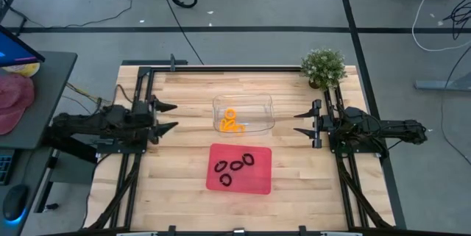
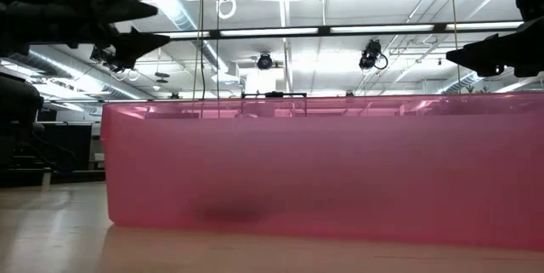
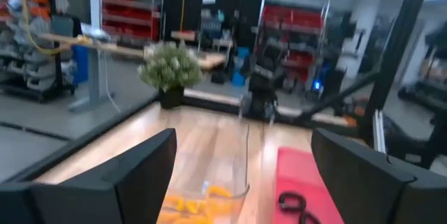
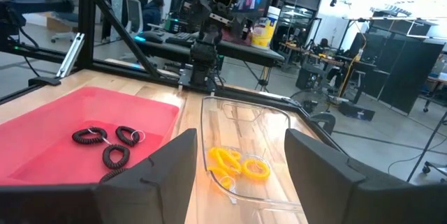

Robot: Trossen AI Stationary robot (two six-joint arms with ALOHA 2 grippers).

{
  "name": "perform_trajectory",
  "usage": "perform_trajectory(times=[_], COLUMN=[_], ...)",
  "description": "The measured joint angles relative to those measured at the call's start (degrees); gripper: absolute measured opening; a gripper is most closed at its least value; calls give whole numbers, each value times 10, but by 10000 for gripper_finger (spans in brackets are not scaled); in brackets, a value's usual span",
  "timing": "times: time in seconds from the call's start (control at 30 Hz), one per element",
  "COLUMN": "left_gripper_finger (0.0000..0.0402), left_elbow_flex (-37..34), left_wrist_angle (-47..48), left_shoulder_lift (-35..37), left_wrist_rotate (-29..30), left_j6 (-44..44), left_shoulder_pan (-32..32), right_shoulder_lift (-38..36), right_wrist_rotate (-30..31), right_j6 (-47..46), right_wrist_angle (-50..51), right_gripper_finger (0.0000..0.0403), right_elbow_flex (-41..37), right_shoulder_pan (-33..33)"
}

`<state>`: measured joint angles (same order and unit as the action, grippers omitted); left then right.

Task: Sort spring keychains
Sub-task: Return to Home Position

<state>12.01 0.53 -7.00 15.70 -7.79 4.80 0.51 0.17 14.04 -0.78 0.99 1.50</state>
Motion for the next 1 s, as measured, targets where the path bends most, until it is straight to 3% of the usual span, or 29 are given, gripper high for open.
perform_trajectory(times=[0.1,0.33,0.43,0.7,1.0], left_gripper_finger=[337,337,337,337,337], left_elbow_flex=[-13,-60,-112,-115,-115], left_wrist_angle=[11,-40,-125,-97,-27], left_shoulder_lift=[68,65,69,68,63], left_wrist_rotate=[-4,-12,-41,-145,-118], left_j6=[7,40,42,105,96], left_shoulder_pan=[0,14,19,20,19], right_shoulder_lift=[0,0,0,2,2], right_wrist_rotate=[0,0,0,0,0], right_j6=[0,0,0,0,0], right_wrist_angle=[0,-3,-2,-3,-4], right_gripper_finger=[222,222,222,222,222], right_elbow_flex=[0,0,0,0,0], right_shoulder_pan=[0,0,0,0,0])
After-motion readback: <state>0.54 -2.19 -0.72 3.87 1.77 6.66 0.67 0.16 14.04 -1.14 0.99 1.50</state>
